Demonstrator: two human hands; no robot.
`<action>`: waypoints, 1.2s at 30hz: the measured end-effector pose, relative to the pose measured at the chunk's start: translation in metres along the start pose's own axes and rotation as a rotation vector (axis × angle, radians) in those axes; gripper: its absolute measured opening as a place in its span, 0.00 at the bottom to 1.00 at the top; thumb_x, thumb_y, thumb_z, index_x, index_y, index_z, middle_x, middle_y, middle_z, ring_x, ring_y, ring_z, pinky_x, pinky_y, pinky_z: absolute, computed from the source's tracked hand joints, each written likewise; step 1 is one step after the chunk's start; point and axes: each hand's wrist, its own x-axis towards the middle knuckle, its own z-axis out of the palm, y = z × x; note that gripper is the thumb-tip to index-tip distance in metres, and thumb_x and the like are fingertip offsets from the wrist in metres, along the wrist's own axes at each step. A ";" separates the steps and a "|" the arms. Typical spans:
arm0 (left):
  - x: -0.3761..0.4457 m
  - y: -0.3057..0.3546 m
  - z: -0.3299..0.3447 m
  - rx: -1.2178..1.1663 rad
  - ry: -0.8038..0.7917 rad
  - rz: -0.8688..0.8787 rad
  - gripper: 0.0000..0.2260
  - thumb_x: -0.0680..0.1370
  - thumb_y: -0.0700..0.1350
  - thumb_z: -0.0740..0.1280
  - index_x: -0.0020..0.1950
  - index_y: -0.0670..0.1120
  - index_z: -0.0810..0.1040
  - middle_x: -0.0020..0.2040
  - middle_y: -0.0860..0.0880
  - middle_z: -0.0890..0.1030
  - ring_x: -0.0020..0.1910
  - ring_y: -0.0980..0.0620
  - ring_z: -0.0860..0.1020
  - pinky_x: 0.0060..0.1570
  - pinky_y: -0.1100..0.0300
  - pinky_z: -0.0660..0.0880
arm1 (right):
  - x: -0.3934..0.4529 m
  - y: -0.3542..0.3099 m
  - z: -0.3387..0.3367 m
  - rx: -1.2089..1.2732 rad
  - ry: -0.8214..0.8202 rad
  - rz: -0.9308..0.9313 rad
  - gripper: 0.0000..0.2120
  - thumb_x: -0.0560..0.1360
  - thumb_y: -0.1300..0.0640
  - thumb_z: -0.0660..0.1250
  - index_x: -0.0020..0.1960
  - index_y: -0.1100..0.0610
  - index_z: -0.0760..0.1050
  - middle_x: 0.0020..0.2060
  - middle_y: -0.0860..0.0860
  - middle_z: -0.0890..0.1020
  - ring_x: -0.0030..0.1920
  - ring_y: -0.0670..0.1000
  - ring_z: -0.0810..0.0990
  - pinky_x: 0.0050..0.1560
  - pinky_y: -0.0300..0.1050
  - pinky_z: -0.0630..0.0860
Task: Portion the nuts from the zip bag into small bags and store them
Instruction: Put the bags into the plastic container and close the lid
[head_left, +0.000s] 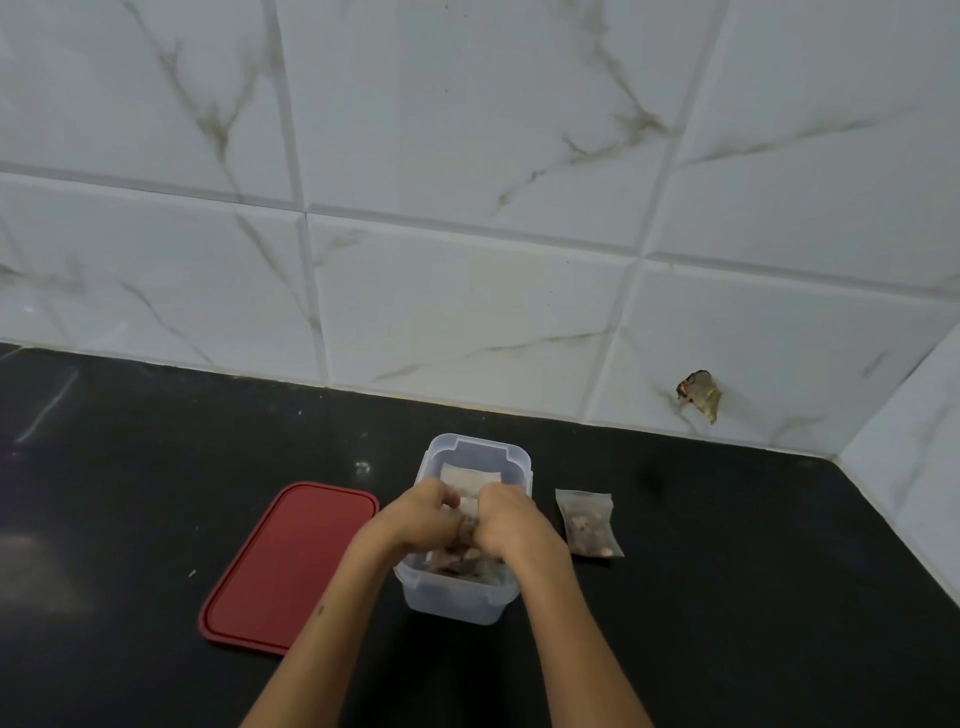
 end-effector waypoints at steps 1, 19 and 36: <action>-0.001 0.001 -0.002 0.029 -0.013 -0.002 0.14 0.72 0.33 0.63 0.56 0.40 0.77 0.58 0.40 0.78 0.58 0.45 0.77 0.60 0.50 0.75 | 0.000 -0.001 0.001 -0.017 -0.008 -0.005 0.16 0.77 0.64 0.62 0.65 0.62 0.70 0.46 0.56 0.72 0.41 0.51 0.72 0.34 0.41 0.68; 0.004 0.008 0.011 0.444 -0.011 0.038 0.15 0.76 0.35 0.64 0.62 0.40 0.72 0.56 0.42 0.78 0.52 0.47 0.76 0.54 0.55 0.72 | 0.009 -0.007 0.026 0.028 0.081 0.021 0.17 0.78 0.62 0.62 0.66 0.59 0.70 0.57 0.58 0.78 0.56 0.56 0.78 0.50 0.45 0.73; 0.040 0.071 0.127 -0.361 0.415 0.181 0.11 0.77 0.39 0.63 0.60 0.43 0.77 0.53 0.50 0.80 0.50 0.54 0.78 0.50 0.63 0.74 | 0.032 0.150 -0.002 0.832 0.566 0.363 0.20 0.73 0.50 0.70 0.60 0.59 0.76 0.53 0.54 0.81 0.56 0.54 0.78 0.55 0.44 0.72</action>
